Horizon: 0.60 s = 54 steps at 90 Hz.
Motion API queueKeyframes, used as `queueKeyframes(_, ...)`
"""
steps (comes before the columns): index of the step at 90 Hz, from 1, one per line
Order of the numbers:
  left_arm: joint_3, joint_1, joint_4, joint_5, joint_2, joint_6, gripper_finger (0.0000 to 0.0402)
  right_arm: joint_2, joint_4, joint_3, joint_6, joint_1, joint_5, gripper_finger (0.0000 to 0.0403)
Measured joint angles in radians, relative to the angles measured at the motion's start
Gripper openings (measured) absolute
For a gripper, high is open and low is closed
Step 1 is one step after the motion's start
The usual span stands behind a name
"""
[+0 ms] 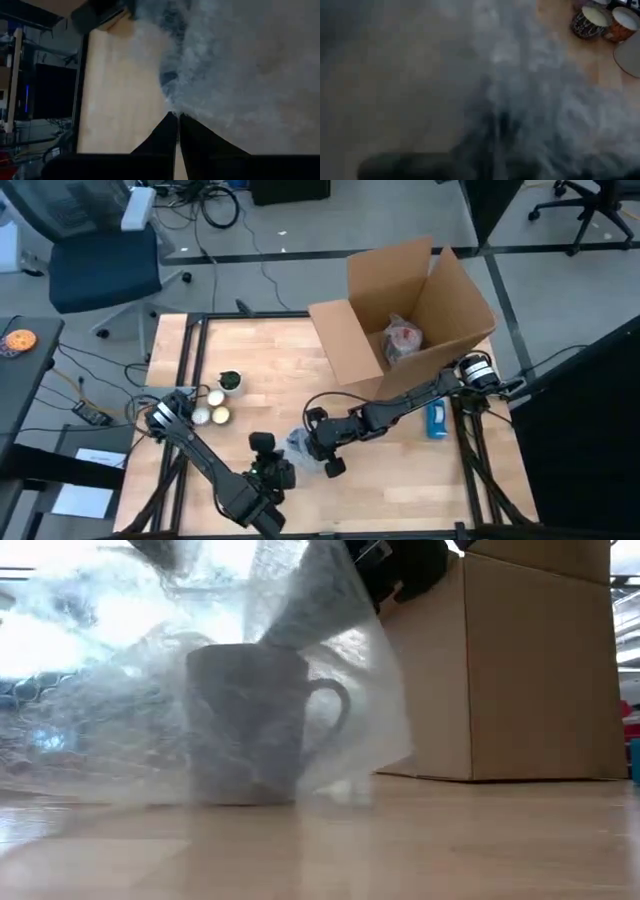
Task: Wrap mug
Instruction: Wrap the blue mug with bubble wrap
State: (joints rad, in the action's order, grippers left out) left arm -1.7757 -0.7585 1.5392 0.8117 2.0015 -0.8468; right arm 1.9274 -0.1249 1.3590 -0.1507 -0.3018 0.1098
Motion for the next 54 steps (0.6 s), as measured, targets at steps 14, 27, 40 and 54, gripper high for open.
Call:
queueKeyframes(14,0.189,0.021,-0.236,0.018,-0.112,0.094,0.0000,0.000,0.000,0.000,0.041,0.008,-0.002,0.0000)
queueKeyframes(27,0.316,0.054,-0.525,-0.014,-0.171,0.298,0.0000,0.000,-0.003,0.000,0.054,0.011,-0.017,0.0000)
queueKeyframes(40,0.341,0.094,-0.660,-0.067,-0.179,0.447,0.0000,0.000,-0.005,0.000,0.056,0.010,-0.056,0.0000)
queueKeyframes(54,0.341,0.130,-0.646,-0.064,-0.180,0.480,0.0000,0.000,-0.011,0.000,0.071,0.004,-0.062,0.0000)
